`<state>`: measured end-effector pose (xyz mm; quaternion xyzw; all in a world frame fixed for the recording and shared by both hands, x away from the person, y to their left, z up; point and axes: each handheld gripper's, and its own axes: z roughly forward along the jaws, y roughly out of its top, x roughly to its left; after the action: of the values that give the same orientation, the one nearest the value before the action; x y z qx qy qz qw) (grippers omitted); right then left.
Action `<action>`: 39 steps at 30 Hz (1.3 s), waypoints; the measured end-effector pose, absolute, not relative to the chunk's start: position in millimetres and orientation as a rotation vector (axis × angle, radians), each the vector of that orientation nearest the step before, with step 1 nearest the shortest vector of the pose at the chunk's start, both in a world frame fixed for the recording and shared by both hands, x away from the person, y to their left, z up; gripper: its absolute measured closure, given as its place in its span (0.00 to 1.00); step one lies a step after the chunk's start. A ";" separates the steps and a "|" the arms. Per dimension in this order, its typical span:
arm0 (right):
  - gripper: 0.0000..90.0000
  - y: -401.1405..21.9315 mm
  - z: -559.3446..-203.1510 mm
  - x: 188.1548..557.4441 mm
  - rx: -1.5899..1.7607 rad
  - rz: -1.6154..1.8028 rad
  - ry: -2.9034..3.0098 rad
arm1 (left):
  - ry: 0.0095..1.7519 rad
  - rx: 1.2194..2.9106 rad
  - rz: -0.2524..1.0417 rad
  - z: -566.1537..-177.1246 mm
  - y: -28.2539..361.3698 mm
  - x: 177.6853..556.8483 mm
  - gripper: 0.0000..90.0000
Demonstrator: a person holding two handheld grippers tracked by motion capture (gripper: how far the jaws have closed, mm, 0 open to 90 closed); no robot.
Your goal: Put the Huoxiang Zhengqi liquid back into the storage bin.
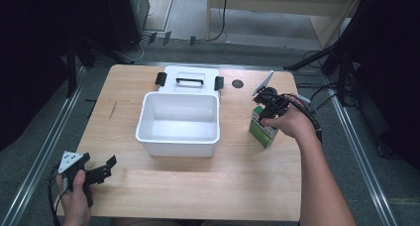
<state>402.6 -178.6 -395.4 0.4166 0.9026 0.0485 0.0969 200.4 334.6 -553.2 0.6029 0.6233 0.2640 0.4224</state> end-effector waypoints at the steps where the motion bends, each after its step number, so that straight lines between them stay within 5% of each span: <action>1: 0.72 -178.5 -393.8 402.2 1.213 0.142 2.675 | 1.560 1.510 0.661 -553.2 334.6 200.4 0.00; 39: 0.72 -143.9 -310.8 368.5 0.295 0.352 2.866 | 1.559 1.509 0.661 -553.2 334.5 200.6 0.00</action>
<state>368.5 -143.9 -310.8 0.1011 0.9803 0.1203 0.1194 200.6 334.5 -553.2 0.6027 0.6229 0.2640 0.4231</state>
